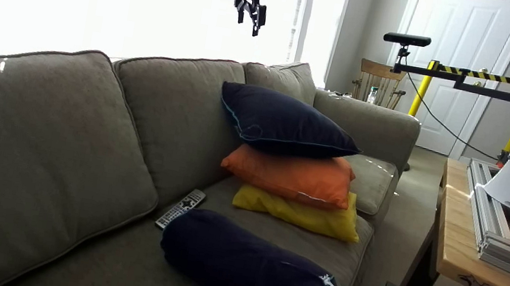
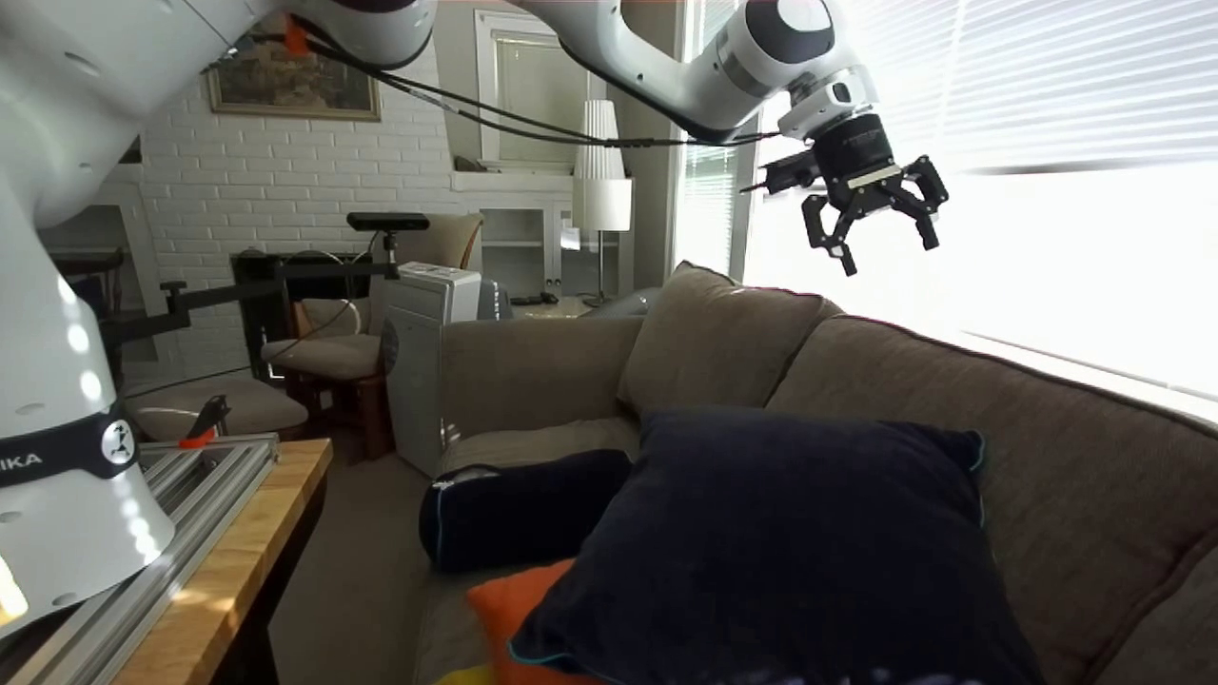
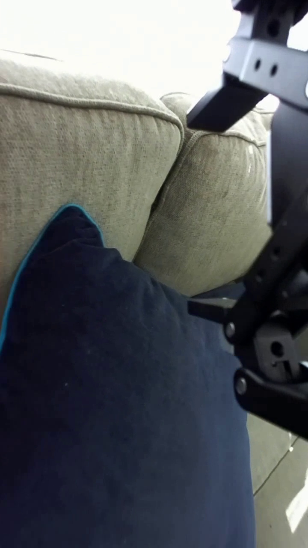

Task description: Put the blue pillow on the orange pillow

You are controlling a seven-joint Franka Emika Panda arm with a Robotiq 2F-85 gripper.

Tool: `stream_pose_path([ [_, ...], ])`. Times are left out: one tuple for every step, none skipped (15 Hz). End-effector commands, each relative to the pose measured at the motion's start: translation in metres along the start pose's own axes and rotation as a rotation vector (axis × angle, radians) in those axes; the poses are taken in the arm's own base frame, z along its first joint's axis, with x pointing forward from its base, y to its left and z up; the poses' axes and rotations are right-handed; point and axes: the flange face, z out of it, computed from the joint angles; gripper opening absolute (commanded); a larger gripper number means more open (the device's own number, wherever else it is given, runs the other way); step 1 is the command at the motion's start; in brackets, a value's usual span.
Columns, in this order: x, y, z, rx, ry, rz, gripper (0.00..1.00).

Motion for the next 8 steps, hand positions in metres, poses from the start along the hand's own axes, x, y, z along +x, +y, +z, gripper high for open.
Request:
stream_pose_path([
  [0.033,0.018,-0.052,-0.075,-0.165,0.004,1.00],
  [0.044,0.021,-0.059,-0.107,-0.198,0.030,1.00],
  [0.059,0.025,-0.068,-0.137,-0.218,0.064,1.00],
  [0.073,0.030,-0.070,-0.176,-0.230,0.099,1.00],
  [0.087,0.039,-0.074,-0.221,-0.235,0.124,1.00],
  [0.100,0.046,-0.072,-0.254,-0.241,0.147,1.00],
  [0.114,0.054,-0.074,-0.298,-0.250,0.168,1.00],
  [0.125,0.063,-0.076,-0.332,-0.251,0.189,1.00],
])
